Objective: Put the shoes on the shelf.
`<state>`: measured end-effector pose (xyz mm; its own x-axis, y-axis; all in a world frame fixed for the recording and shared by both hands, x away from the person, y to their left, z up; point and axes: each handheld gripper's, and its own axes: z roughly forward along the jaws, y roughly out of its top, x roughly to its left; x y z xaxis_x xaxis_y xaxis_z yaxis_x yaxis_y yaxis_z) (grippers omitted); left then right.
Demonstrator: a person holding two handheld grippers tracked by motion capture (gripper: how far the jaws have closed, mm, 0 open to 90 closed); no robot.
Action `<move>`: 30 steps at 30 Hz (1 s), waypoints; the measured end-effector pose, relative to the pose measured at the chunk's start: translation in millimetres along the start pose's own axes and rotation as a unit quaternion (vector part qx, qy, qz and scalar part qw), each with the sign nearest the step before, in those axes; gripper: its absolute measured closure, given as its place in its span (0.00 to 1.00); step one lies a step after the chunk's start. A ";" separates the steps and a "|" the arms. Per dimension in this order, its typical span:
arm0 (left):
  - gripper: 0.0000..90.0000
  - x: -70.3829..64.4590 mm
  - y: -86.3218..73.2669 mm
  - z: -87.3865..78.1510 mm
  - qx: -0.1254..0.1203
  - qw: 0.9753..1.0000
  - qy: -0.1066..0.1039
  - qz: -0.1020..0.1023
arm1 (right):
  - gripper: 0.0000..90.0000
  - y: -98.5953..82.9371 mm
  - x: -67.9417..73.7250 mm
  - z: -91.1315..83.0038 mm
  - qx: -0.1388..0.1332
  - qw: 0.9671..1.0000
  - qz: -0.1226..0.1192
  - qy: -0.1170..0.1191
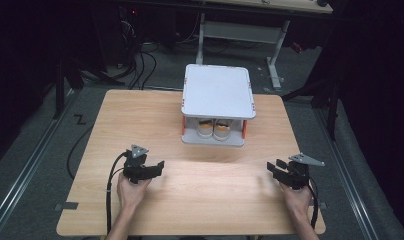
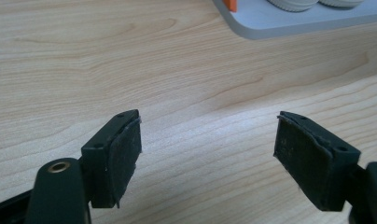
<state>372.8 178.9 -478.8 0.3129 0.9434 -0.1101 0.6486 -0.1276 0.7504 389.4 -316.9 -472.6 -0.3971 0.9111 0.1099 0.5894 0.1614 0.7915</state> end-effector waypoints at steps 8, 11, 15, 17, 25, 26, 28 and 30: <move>0.26 1.7 -1.2 11.4 0.014 1.000 0.013 -0.004 | 0.58 -3.3 -2.6 17.2 0.003 1.000 0.007 -0.017; 0.26 2.4 -1.4 13.8 0.015 1.000 0.019 -0.008 | 0.58 -4.7 -1.7 23.3 0.010 1.000 0.004 -0.020; 0.27 3.5 -1.8 16.6 0.013 1.000 0.027 -0.007 | 0.57 -6.4 -0.1 27.3 0.015 1.000 0.000 -0.025; 0.27 3.8 -2.3 18.8 0.016 0.999 0.032 -0.005 | 0.56 -7.0 -0.1 28.7 0.017 0.999 -0.001 -0.027; 0.27 2.4 -3.7 25.8 0.020 0.999 0.049 0.008 | 0.55 -8.2 0.4 34.9 0.031 0.998 -0.011 -0.044; 0.27 2.0 -4.2 26.5 0.024 0.998 0.053 0.009 | 0.55 -8.0 0.5 35.4 0.031 0.998 -0.013 -0.045; 0.26 1.0 -5.4 29.7 0.029 0.998 0.059 0.014 | 0.53 -7.3 1.6 37.3 0.039 0.998 -0.024 -0.053; 0.25 -0.5 -7.0 30.9 0.022 0.998 0.063 0.021 | 0.51 -7.1 3.6 38.2 0.043 0.997 -0.035 -0.057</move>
<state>389.5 169.9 -504.2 0.2517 0.9678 0.0058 0.6670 -0.1778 0.7235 410.7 -300.2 -500.7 -0.3596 0.9330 -0.0177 0.6236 0.2543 0.7392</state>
